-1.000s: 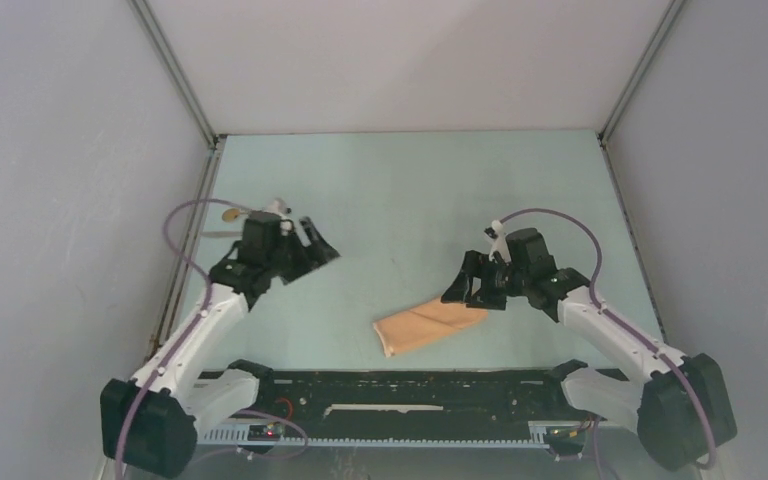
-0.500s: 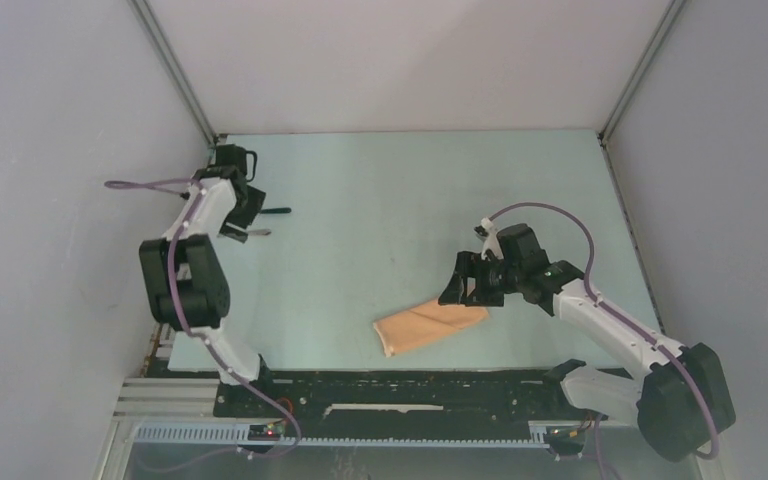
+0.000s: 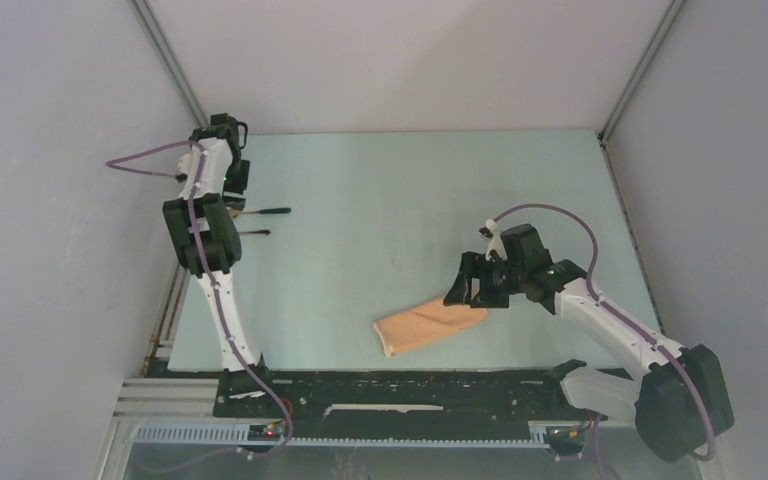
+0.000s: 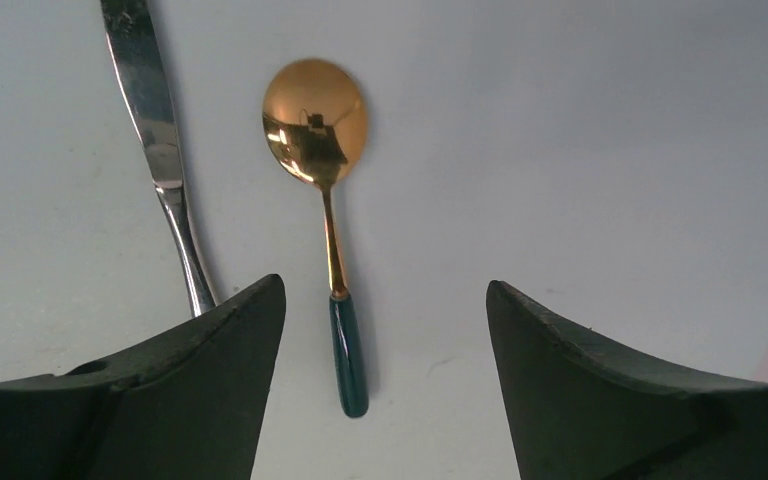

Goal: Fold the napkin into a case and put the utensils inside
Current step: Pick up the spoon from the corner of the board.

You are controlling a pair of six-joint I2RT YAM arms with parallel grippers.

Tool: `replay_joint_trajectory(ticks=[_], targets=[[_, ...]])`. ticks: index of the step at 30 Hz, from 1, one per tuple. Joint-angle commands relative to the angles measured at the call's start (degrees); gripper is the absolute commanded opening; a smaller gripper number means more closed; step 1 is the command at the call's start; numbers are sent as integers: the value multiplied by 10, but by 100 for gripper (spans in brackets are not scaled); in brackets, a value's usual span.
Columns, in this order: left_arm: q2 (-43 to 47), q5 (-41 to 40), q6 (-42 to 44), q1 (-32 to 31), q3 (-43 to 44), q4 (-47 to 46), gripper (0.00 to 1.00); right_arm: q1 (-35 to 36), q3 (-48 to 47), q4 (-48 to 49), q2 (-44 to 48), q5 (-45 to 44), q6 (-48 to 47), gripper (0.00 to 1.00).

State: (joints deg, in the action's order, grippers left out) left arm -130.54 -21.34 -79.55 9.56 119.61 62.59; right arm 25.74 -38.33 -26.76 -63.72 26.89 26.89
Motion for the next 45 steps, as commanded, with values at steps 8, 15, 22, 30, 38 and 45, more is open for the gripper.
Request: replay_joint_trajectory(ticks=[8, 15, 22, 30, 38, 45], targets=[[-50, 40, -74, 34, -14, 47, 69, -37, -23, -20, 34, 8, -19, 86], [-78, 47, -70, 38, 11, 29, 50, -45, -25, -27, 48, 10, -16, 85], [-81, 62, -58, 46, -2, -11, 21, -45, -32, -34, 53, 4, -16, 86], [-36, 112, 41, 47, -52, -120, 0, -40, -39, -45, 56, -17, -26, 86], [109, 337, 204, 8, -220, -336, 0, -35, -57, -44, 47, -41, -37, 95], [247, 661, 197, -134, -411, -697, 0, -72, -68, 11, 68, -25, 21, 100]])
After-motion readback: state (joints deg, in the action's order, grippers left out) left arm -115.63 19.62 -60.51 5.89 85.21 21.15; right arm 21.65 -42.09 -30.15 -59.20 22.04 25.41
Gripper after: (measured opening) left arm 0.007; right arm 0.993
